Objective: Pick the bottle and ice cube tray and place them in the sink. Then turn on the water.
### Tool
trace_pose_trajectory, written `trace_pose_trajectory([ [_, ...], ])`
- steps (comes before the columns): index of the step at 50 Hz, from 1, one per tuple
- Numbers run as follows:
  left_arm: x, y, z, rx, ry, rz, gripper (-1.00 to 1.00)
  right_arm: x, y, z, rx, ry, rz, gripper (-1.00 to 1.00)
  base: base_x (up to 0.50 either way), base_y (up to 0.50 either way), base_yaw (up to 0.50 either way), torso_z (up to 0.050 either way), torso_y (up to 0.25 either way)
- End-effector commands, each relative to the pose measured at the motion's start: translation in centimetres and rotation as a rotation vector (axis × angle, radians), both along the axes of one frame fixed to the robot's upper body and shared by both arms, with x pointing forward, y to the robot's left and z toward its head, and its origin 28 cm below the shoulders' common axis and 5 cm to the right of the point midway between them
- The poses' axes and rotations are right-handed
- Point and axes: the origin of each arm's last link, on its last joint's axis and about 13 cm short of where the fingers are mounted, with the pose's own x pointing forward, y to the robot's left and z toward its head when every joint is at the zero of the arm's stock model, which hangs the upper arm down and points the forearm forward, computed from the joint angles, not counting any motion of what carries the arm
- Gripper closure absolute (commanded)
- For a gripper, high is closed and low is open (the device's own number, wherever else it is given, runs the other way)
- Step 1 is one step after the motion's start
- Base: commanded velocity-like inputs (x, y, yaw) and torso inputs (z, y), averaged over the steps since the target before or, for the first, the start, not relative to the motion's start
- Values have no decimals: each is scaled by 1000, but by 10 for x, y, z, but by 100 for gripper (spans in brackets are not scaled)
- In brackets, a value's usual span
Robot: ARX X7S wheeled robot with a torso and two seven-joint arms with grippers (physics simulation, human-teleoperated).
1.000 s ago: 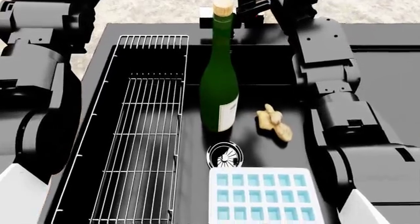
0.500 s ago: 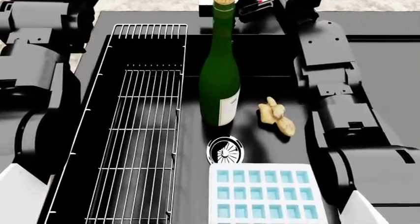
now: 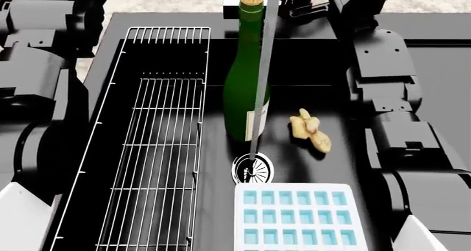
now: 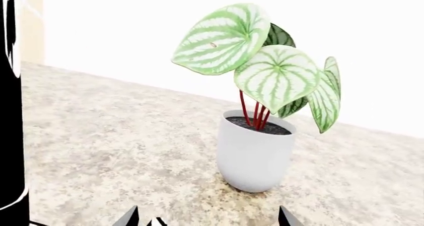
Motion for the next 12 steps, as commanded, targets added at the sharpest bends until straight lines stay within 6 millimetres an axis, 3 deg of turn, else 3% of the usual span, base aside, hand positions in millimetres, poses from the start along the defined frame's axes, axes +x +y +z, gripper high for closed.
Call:
trace_pose_trajectory([
  [1, -1, 4, 0, -5, 4, 13, -100, -2, -22, -10, 77, 43, -92, -100, 0, 0, 0, 0, 0],
  [12, -1, 4, 2, -4, 1, 11, -100, -2, -19, -5, 78, 34, -80, -100, 0, 0, 0, 0, 0],
])
